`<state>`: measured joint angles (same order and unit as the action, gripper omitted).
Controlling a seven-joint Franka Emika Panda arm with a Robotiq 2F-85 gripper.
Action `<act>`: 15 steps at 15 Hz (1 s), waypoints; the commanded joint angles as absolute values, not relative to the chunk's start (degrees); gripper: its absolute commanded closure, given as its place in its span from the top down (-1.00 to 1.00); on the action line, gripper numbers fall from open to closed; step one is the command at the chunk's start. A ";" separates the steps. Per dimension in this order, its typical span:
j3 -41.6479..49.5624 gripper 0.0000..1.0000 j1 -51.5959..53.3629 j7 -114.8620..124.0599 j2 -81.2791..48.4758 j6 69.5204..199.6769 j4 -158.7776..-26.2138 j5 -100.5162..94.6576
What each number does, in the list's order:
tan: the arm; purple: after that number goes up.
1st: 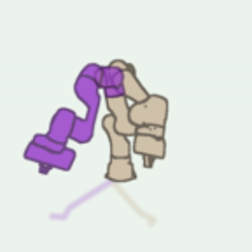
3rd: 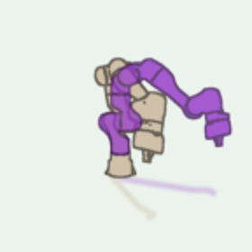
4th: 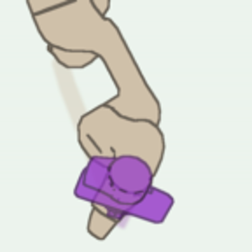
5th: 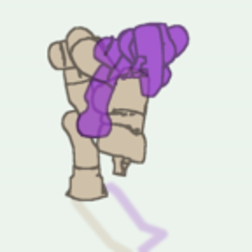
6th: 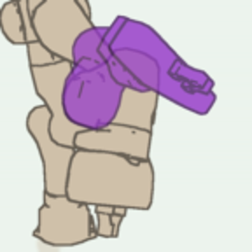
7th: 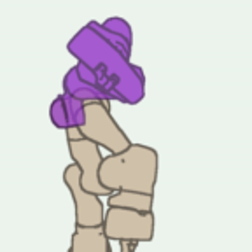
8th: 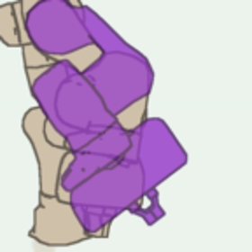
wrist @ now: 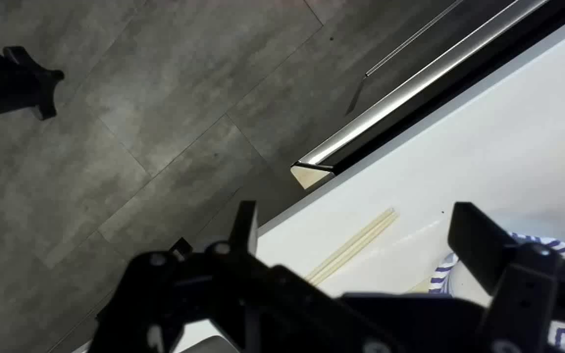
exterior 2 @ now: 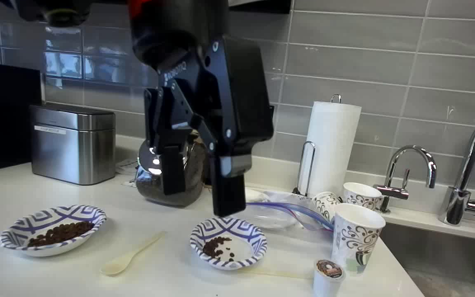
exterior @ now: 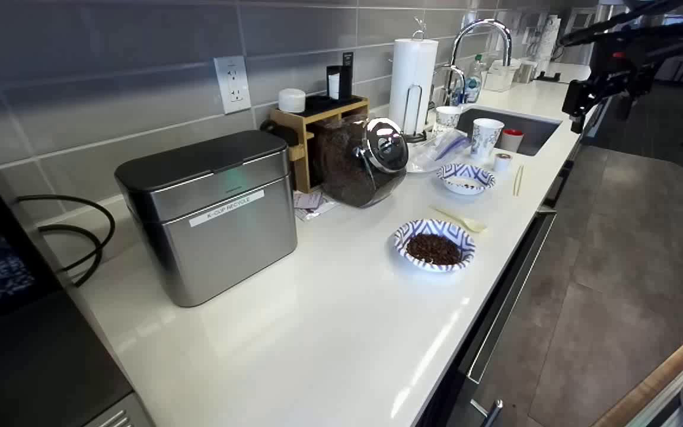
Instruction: Place some coffee grains on the spoon, empty the spoon into the bowl with less grains and place the spoon back
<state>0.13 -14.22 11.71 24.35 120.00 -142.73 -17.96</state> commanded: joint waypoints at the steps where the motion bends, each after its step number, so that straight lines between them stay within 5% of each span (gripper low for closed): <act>1: 1.24 1.00 -13.02 12.09 24.34 119.74 -142.61 -18.45; 7: 0.93 1.00 -12.14 11.28 24.19 120.28 -142.66 -17.85; 15: -9.94 1.00 2.68 17.92 21.31 117.42 -140.05 -2.65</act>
<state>-6.71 -1.19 14.76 23.89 119.77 -141.92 -5.87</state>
